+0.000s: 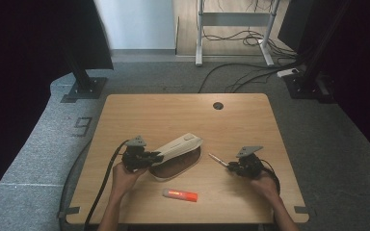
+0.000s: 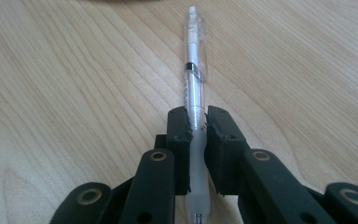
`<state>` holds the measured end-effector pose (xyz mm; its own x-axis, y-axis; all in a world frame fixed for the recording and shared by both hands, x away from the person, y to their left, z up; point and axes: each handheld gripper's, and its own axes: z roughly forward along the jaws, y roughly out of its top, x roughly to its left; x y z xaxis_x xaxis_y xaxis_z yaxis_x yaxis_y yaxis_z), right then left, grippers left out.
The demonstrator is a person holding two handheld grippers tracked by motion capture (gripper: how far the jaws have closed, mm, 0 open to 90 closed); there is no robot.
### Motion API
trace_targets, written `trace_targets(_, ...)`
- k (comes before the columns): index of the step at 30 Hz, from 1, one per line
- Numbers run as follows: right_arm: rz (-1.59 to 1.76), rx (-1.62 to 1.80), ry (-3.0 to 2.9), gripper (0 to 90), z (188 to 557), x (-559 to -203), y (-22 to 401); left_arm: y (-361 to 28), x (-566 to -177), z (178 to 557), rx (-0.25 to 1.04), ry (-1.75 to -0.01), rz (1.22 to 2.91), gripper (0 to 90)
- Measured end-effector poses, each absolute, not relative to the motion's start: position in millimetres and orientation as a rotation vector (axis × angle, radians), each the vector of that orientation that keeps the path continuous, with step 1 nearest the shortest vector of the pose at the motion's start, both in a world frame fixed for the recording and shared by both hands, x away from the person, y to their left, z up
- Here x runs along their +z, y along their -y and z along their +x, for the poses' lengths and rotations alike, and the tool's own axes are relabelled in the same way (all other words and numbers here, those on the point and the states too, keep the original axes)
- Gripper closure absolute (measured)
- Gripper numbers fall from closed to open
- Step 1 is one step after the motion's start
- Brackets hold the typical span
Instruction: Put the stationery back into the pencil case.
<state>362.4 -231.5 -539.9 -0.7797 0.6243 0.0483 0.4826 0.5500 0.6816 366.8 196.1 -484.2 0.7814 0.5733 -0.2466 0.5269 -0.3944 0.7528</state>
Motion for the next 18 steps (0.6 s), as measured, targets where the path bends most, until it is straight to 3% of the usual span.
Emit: trace_targets(18, 0.948, 1.157, -2.532, 78.7, 350.2, -519.2, 236.5, -196.6, -483.6, 367.0, 0.075, -0.821, 2.057, 75.8)
